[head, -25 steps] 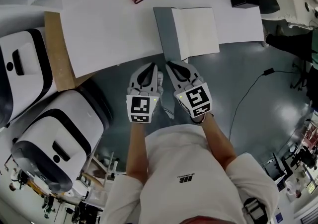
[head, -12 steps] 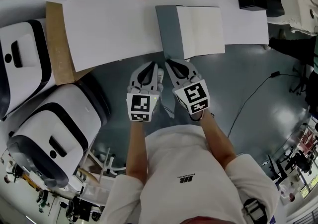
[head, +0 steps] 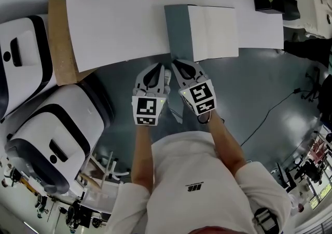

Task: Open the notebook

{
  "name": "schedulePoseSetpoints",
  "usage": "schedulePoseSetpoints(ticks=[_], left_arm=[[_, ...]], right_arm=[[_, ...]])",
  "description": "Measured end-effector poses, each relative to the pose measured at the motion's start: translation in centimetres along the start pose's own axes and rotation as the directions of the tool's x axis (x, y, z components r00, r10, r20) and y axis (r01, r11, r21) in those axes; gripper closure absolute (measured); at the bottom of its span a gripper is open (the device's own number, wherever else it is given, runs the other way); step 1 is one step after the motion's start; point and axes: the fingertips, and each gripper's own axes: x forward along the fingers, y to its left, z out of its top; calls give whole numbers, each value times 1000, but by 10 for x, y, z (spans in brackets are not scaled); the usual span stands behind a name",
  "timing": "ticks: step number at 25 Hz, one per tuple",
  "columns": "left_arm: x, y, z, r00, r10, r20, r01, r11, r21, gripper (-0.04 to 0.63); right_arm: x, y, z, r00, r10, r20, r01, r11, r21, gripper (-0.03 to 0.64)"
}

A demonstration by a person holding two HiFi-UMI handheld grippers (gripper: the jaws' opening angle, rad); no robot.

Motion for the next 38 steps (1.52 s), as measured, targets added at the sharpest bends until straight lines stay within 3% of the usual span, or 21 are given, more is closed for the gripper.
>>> schedulePoseSetpoints(ticks=[29, 38], left_arm=[[1, 8, -10, 1000, 4, -13, -4, 1000, -10, 595], [-1, 13, -11, 1000, 10, -13, -11, 1000, -15, 595]], right_arm=[[29, 6, -22, 998, 14, -66, -14, 1000, -5, 612], [27, 7, -21, 998, 16, -65, -16, 1000, -7, 565]])
